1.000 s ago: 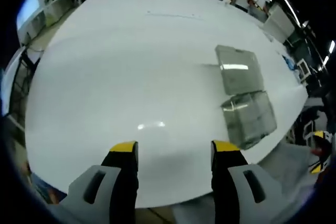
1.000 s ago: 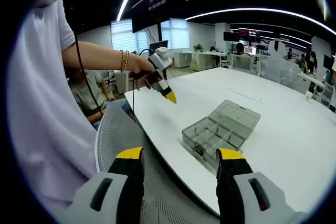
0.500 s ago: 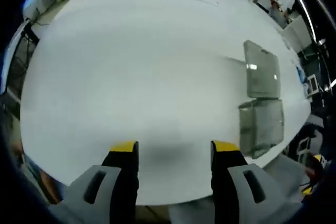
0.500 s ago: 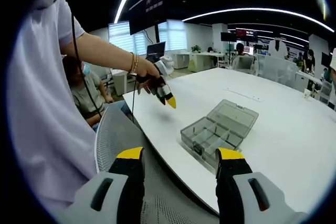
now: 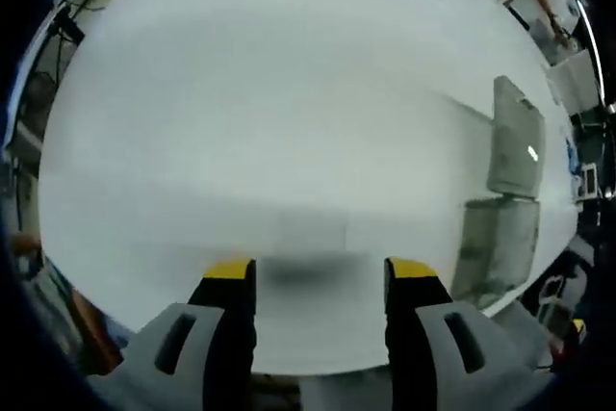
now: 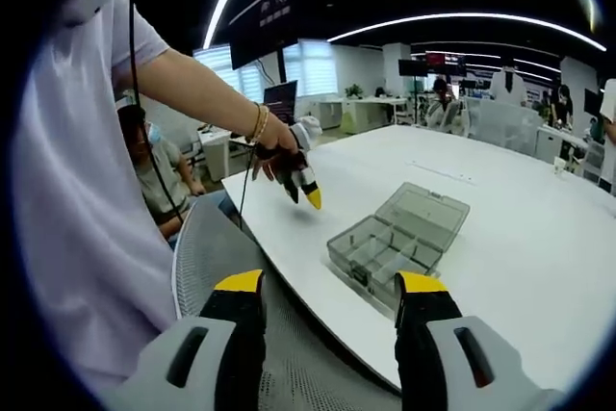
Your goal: Insert the divider into the dual guide fixture by aligning both edges with the guide slots and pushing it downward to the bottom, including one-sided entry, uneven engagement, binding, and posture correction.
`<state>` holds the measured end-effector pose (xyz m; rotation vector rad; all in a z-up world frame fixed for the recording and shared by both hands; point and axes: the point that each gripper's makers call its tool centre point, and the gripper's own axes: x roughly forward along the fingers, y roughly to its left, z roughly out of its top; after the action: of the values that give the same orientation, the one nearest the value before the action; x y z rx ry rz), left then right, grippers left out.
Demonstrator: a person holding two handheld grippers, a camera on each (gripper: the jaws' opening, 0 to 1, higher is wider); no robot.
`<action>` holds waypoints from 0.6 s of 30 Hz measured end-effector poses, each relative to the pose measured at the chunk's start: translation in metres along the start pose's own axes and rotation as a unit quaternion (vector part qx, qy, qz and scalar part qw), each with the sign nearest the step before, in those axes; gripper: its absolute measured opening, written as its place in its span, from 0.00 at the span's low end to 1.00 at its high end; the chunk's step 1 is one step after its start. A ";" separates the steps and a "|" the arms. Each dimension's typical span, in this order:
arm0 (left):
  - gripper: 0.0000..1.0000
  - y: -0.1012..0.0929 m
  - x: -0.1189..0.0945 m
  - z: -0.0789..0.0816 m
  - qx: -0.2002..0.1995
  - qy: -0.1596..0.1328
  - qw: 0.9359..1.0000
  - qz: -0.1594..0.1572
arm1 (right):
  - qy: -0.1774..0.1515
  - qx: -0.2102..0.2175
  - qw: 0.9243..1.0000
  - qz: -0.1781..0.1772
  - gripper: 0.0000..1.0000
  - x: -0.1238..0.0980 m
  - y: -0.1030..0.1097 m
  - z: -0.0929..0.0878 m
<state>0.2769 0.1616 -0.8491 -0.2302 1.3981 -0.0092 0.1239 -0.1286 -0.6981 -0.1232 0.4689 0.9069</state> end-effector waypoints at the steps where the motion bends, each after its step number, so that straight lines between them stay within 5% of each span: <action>1: 0.52 -0.002 0.001 0.001 0.001 0.000 1.000 0.000 | 0.001 0.000 1.000 0.000 0.50 0.000 0.000 0.000; 18: 0.47 0.003 0.013 -0.001 0.011 0.024 0.998 0.049 | 0.009 0.003 1.000 0.000 0.50 0.002 0.000 -0.002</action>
<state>0.2779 0.1622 -0.8623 -0.1447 1.4559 0.0515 0.1245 -0.1282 -0.7006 -0.1264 0.4872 0.9046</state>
